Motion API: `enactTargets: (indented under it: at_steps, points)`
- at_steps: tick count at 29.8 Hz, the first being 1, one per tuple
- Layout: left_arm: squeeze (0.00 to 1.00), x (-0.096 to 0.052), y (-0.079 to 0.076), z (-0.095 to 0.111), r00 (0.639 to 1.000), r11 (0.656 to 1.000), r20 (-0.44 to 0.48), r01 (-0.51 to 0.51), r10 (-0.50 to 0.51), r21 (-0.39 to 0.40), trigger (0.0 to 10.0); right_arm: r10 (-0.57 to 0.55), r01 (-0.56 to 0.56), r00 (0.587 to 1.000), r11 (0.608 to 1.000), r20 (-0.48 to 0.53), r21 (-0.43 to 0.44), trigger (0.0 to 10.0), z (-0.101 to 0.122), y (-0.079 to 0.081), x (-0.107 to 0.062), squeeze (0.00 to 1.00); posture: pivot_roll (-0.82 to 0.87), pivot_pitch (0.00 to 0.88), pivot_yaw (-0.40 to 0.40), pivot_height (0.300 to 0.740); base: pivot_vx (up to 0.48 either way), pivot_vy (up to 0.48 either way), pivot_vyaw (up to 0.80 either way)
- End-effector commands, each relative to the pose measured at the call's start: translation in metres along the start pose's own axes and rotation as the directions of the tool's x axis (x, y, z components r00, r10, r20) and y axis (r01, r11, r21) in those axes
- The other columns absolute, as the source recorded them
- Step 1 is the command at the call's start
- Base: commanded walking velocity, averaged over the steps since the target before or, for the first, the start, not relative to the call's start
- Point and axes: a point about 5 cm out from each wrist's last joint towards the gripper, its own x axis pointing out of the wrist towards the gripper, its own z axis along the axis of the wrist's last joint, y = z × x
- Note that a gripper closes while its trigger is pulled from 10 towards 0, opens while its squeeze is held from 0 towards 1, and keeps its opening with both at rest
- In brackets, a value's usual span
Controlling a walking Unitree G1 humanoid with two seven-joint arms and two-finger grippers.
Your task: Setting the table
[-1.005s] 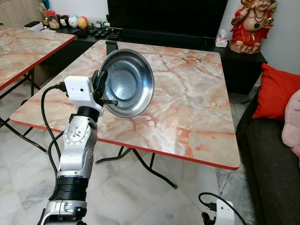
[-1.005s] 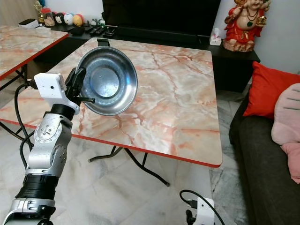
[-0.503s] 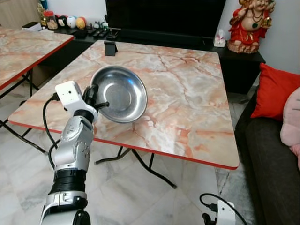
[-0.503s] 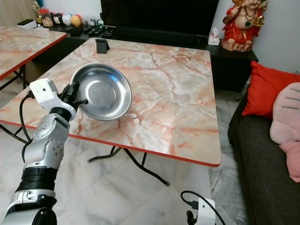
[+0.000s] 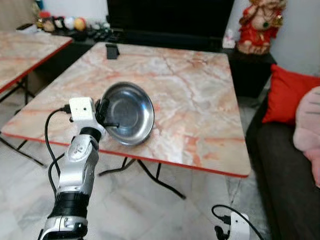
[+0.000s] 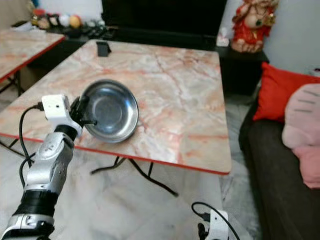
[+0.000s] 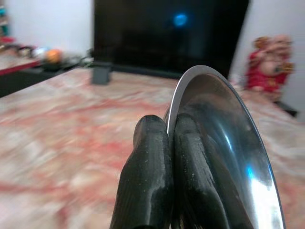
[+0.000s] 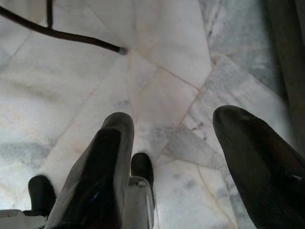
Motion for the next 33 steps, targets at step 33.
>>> enactTargets:
  at_steps: [33]
  points:
    - [0.00, 0.008, 0.003, 0.037, 0.983, 0.998, 0.180, -0.035, 0.044, -0.052, 10.0, -0.003, 0.003, 1.000, 1.000, -0.016, 0.009, 10.0, -0.003, -0.002, -0.001, 0.00, 0.04, 0.000, -0.042, 0.740, 0.000, 0.000, -0.16]
